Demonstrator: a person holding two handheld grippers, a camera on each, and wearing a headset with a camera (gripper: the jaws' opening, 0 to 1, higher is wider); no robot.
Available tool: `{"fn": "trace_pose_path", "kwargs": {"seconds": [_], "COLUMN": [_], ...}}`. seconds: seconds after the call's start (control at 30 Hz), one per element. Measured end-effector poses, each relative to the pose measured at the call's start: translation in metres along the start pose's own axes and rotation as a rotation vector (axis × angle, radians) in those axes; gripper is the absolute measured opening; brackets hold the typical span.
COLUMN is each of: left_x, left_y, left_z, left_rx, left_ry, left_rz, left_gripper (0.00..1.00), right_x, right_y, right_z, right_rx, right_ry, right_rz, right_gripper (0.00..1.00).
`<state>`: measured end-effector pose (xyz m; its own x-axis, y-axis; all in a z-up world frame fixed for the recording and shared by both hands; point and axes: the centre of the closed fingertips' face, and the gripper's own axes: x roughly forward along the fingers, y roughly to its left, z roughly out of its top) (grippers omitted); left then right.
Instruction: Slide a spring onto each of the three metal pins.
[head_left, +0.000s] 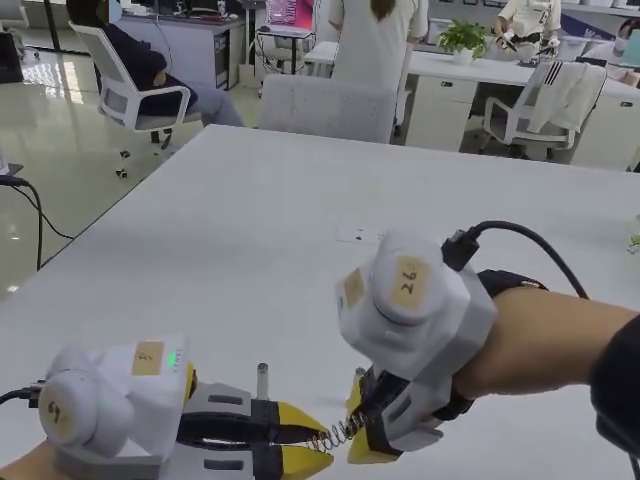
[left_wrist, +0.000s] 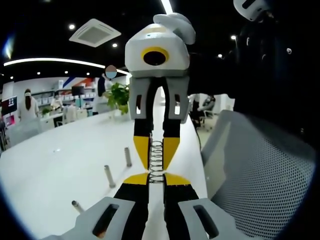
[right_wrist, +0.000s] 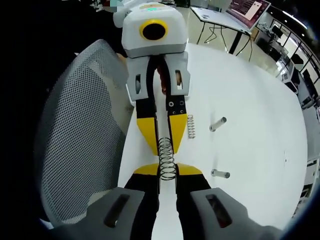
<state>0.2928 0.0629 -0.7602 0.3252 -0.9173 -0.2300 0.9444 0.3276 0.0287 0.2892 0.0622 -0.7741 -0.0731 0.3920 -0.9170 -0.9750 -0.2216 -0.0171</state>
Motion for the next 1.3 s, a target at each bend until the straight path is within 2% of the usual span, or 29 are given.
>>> {"fn": "trace_pose_path", "kwargs": {"seconds": [0.27, 0.47, 0.8, 1.3], "left_x": [0.001, 0.001, 0.002, 0.005], "left_y": [-0.001, -0.001, 0.001, 0.002], "left_z": [0.000, 0.001, 0.002, -0.002], "left_rx": [0.001, 0.004, 0.002, -0.007], "left_ry": [-0.003, -0.007, -0.020, -0.020], "left_rz": [-0.003, -0.002, 0.001, -0.001], "left_gripper": [0.02, 0.02, 0.02, 0.03], "right_x": [-0.006, -0.007, -0.007, -0.004], "right_y": [0.003, 0.003, 0.002, 0.000], "right_z": [0.015, 0.020, 0.025, 0.024], "right_rx": [-0.005, -0.005, -0.014, -0.016], "right_ry": [-0.042, -0.049, -0.037, -0.015], "right_rz": [0.004, 0.002, -0.004, 0.005], "right_gripper": [0.08, 0.08, 0.08, 0.08]}}
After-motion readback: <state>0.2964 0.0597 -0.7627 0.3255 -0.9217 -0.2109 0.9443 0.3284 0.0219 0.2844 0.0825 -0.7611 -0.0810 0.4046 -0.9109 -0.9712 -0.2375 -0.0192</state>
